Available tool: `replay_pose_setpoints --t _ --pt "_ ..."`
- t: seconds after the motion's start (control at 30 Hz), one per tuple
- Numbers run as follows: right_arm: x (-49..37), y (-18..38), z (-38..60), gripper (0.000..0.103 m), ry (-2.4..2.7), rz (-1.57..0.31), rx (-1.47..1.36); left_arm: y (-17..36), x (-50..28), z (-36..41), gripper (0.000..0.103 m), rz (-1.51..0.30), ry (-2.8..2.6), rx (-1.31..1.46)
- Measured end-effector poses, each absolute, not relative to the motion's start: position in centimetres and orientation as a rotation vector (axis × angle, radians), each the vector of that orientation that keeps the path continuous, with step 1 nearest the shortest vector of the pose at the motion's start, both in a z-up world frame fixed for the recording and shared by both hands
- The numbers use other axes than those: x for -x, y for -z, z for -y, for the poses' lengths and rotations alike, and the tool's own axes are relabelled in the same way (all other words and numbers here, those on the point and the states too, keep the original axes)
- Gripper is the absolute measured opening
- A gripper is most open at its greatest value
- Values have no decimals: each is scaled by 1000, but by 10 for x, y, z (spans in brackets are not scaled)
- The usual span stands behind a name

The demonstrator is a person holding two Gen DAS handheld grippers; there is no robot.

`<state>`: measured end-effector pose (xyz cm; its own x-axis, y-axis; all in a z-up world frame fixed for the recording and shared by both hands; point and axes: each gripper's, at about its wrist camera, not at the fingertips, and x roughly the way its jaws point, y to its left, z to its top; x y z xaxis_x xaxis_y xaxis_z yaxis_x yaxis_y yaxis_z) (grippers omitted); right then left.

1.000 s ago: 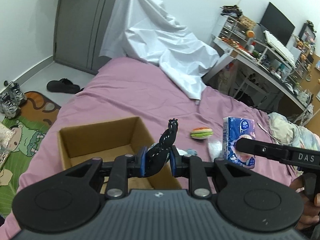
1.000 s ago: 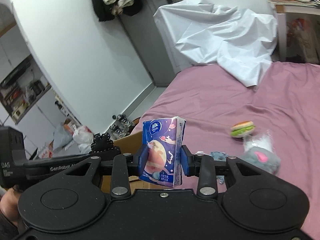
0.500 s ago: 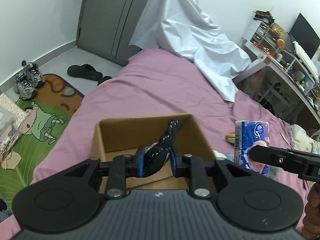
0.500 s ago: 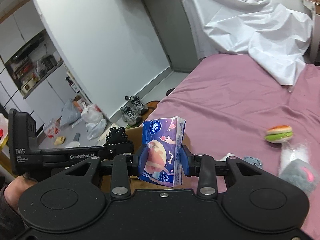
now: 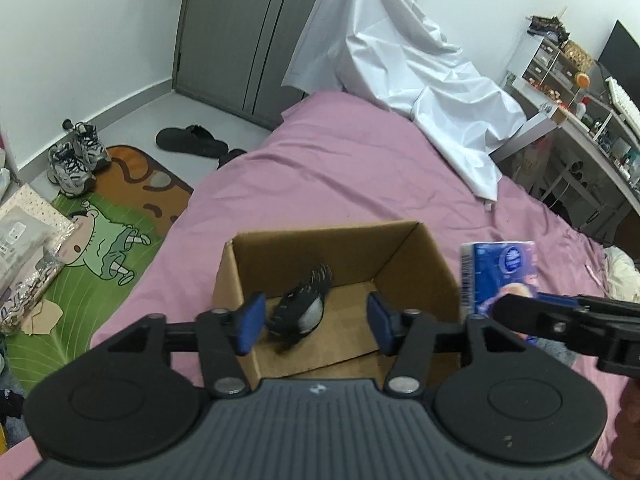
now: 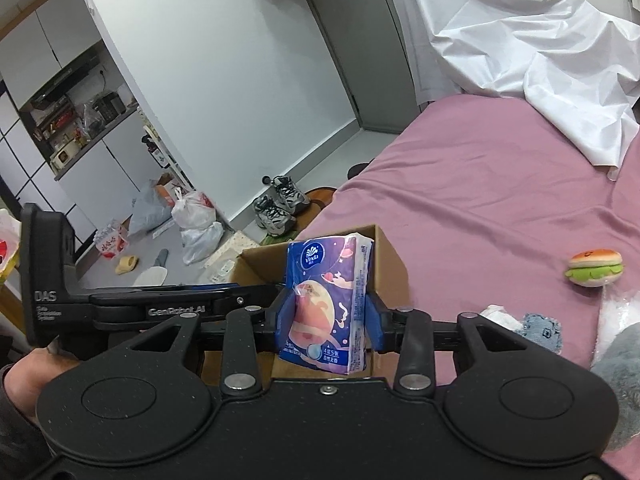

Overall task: Organize soft objects
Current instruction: 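Open left gripper to drop the black item while right gripper drops the tissue pack, then move both grippers back to the gray plush mouse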

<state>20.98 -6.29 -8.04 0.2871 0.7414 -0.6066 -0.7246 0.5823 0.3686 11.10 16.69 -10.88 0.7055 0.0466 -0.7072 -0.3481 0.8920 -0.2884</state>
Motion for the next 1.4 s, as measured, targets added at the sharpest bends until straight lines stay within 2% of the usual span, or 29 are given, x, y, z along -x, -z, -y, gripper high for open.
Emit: replay_pose_setpoints --t 0.13,0.37,0.43,0.5,0.57,0.67,0.77,0.97,1.4 --pt "-213 81 62 38 -987 -822 -24 99 -98 -162 75 -733 -245 437" --pt "-215 79 52 40 -1023 -805 -42 93 -75 -159 79 -718 -304 493" --pt "-214 75 50 48 -1044 -774 -47 92 -72 -156 80 -723 -313 503" --pt "-213 71 49 65 -1040 -751 -37 91 -69 -152 82 -721 -322 505" --pt "-213 68 53 73 -1025 -745 -37 88 -65 -146 84 -710 -326 497" --pt "-216 63 64 78 -1005 -742 -45 81 -62 -136 85 -691 -341 461" --pt "-218 59 80 90 -991 -737 -56 75 -60 -128 86 -680 -357 447" --pt "-216 50 119 102 -927 -688 -82 59 -58 -116 86 -660 -361 439" --pt "-216 33 192 103 -897 -636 -148 21 -56 -77 87 -629 -349 362"
